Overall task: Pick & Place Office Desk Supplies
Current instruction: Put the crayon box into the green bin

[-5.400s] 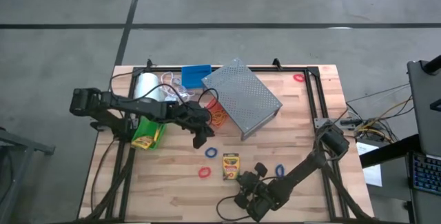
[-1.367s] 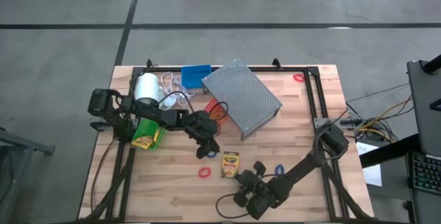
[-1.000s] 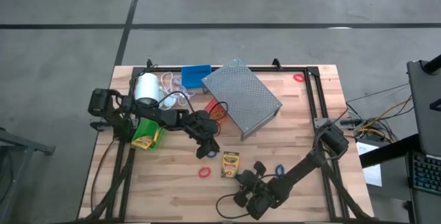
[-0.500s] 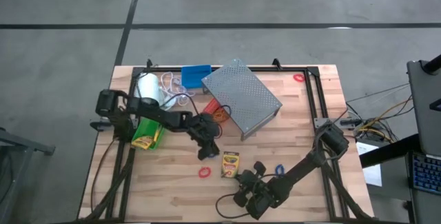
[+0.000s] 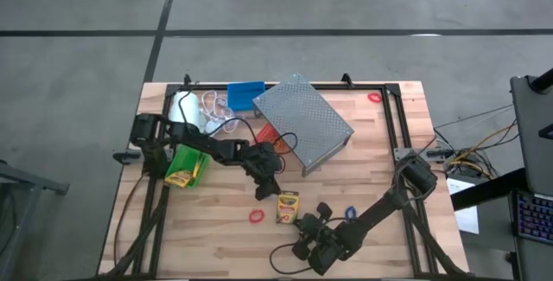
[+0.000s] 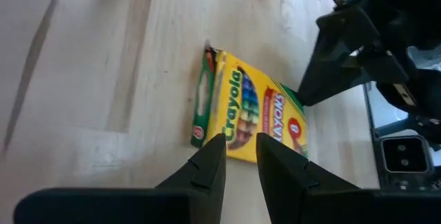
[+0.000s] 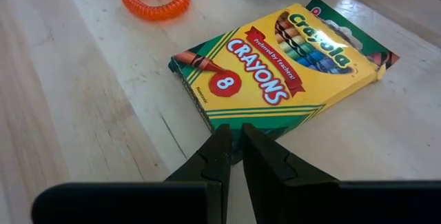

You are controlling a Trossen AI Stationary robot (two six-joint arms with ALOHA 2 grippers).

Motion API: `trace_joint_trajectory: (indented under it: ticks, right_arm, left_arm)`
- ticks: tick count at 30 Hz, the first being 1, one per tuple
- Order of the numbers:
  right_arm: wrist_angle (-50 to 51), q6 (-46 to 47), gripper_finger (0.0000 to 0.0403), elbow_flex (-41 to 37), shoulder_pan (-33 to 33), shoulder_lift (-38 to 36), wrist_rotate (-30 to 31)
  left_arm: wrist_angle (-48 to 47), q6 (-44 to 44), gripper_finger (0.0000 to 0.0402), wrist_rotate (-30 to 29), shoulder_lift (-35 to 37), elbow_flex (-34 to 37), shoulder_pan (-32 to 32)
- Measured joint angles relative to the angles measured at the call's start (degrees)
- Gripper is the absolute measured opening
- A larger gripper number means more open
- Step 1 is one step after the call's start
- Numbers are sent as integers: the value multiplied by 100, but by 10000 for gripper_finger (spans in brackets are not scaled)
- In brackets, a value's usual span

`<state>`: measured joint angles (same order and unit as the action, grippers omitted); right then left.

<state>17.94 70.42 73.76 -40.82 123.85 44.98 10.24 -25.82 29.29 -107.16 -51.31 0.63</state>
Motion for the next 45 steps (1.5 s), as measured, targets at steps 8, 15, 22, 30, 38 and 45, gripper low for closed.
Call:
trace_joint_trajectory:
  ticks: [8, 15, 22, 30, 38, 45]
  right_arm:
    - [-79, -103, 31, -2, 0, 2, -45]
    - [-79, -103, 31, -4, 0, 2, -43]
    - [-79, -103, 31, -7, 0, 2, -43]
    - [-77, -103, 31, -9, -2, 2, -43]
    - [-76, -101, 31, -9, -2, 2, -41]
    - [-74, -101, 31, -15, 8, 1, -40]
  left_arm:
    - [24, 26, 86, -317, -61, 9, 11]
    - [-39, -26, 86, -330, -528, -115, 17]
    - [-300, -11, 86, -177, -695, -367, 24]
    - [-566, 265, 86, -64, -717, -476, -67]
    - [-463, 373, 86, 7, -728, -503, -123]
    - [-384, 382, 86, 7, -743, -503, -179]
